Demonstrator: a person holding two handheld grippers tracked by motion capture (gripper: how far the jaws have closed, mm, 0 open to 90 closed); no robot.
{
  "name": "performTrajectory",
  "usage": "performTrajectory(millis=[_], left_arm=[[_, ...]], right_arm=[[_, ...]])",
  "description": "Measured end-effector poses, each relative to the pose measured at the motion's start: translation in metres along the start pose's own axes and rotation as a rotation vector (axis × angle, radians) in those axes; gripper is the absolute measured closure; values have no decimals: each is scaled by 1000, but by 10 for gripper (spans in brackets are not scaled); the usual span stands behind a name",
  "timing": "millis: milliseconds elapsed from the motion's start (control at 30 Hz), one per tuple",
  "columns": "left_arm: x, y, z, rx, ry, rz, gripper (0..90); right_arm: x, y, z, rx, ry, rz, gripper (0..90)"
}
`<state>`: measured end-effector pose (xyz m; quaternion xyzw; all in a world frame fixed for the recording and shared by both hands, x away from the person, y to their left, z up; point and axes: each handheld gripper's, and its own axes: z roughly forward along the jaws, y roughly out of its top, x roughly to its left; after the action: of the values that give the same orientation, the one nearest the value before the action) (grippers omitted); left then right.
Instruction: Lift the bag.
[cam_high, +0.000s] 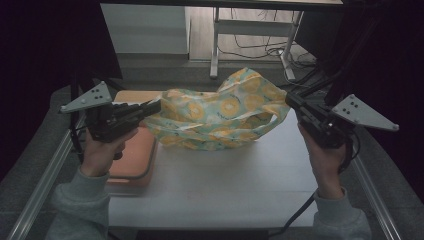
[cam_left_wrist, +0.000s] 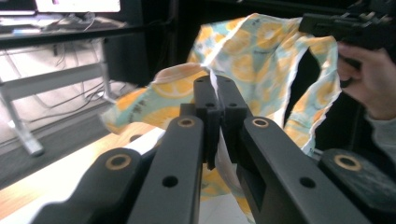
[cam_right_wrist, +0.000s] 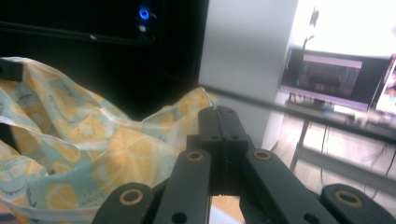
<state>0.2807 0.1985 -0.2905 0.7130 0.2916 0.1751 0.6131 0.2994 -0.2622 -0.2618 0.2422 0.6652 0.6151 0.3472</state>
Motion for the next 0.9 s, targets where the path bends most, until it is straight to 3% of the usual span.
performTrajectory(millis=[233, 400, 700, 900], left_arm=[[32, -31, 36, 139, 48, -75, 886], [52, -61, 62, 247, 60, -142, 885], [64, -99, 91, 370, 68, -191, 876], [64, -113, 102, 426, 54, -200, 839]], right_arm=[[-17, -38, 38, 158, 2, 53, 900], [-29, -79, 64, 262, 0, 107, 900], [-40, -152, 90, 433, -9, 183, 900], [-36, -176, 94, 478, 11, 204, 900]])
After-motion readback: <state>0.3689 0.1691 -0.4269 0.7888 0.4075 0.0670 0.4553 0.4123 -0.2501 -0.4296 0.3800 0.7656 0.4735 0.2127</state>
